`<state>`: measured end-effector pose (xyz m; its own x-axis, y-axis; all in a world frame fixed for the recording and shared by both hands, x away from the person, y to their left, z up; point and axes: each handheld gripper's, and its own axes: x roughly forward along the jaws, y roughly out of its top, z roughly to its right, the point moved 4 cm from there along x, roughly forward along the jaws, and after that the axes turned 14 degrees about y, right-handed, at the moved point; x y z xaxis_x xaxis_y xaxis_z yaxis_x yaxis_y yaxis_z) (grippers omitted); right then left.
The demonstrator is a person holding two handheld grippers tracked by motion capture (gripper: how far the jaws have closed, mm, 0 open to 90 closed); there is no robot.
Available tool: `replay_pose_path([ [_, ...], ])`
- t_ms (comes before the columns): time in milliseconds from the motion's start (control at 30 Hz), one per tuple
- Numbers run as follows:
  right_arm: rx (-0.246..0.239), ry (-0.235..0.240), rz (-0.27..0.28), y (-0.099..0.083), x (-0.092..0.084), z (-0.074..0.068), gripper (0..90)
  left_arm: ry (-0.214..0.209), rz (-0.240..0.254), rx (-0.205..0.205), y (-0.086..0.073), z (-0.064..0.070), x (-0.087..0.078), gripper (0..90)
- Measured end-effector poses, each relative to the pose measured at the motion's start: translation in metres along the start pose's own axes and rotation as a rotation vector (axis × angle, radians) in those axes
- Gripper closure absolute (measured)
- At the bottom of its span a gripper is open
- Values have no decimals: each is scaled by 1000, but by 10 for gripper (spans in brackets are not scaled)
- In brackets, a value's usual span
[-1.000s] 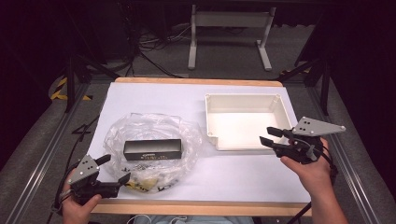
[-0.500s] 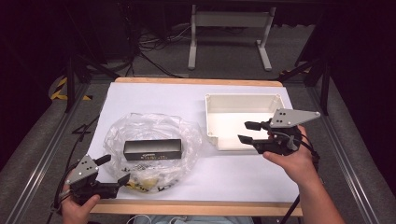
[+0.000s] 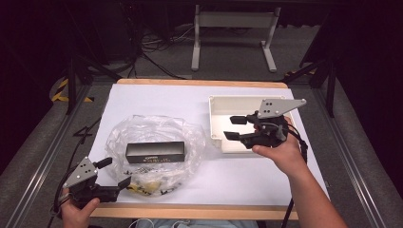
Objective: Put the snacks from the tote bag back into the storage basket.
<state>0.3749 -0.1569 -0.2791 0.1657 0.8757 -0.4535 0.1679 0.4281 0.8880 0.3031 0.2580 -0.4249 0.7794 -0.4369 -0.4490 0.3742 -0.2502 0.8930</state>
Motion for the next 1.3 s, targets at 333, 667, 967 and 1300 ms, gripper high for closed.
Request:
replay_pose_path([
  [333,-30,-6,-31,10,19,5,449,-7,9,-12,0,-1,0,69],
  [667,-49,14,-44,20,60,14,437,-52,11,-29,0,-3,-1,81],
  [967,-47,55,-74,16,99,20,418,-31,23,-39,0,-6,-2,80],
  [1300,-45,122,-84,-2,143,25,408,-33,23,-41,-1,-6,-2,81],
])
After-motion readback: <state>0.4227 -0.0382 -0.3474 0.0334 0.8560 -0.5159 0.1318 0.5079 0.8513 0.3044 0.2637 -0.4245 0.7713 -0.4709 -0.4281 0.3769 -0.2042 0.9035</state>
